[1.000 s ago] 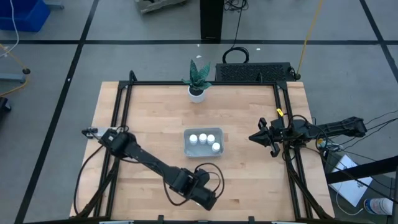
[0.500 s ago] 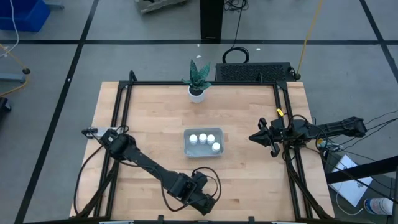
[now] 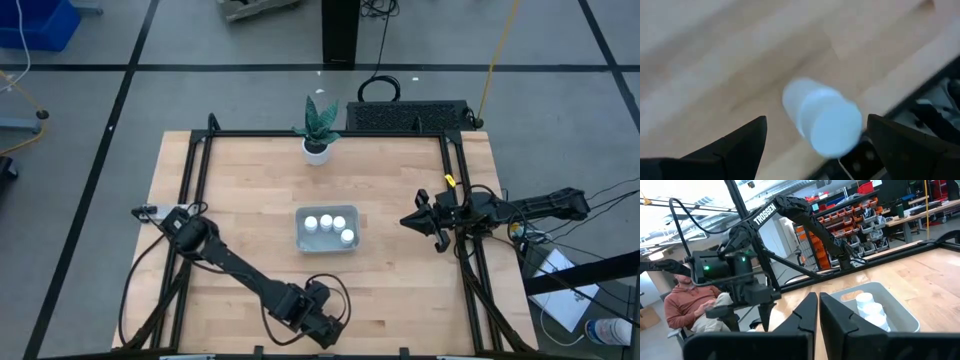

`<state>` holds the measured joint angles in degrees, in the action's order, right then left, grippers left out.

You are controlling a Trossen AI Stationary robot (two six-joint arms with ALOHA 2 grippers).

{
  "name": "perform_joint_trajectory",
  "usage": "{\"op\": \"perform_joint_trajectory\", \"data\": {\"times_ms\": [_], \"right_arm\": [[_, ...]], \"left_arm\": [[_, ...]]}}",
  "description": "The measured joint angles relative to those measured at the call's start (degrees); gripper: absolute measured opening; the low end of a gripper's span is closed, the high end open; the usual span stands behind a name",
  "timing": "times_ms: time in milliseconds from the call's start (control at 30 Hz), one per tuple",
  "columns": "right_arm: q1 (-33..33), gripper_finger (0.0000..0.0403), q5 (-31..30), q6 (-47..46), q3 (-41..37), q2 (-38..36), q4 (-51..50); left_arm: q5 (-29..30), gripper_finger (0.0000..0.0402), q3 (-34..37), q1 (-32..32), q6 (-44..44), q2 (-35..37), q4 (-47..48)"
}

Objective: Pick and place pill bottles into a basket
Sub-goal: Put the white pill bottle into the gray bin

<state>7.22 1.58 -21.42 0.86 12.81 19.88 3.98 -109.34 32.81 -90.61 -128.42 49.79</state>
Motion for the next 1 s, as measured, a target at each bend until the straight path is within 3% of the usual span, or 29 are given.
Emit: {"op": "perform_joint_trajectory", "data": {"times_ms": [267,733,1000], "right_arm": [[0.0,0.0012,0.0,0.0,0.0,0.0,0.0],[0.0,0.0012,0.0,0.0,0.0,0.0,0.0],[0.0,0.0011,0.0,0.0,0.0,0.0,0.0]], "left_arm": [[-2.6,0.0351,1.9,0.1,-1.5,0.0,-0.9],[0.3,0.0351,1.9,-0.5,-0.5,0.0,0.3],[-1.4,0.0336,1.9,-0.8,0.0,0.0,0.1]]}}
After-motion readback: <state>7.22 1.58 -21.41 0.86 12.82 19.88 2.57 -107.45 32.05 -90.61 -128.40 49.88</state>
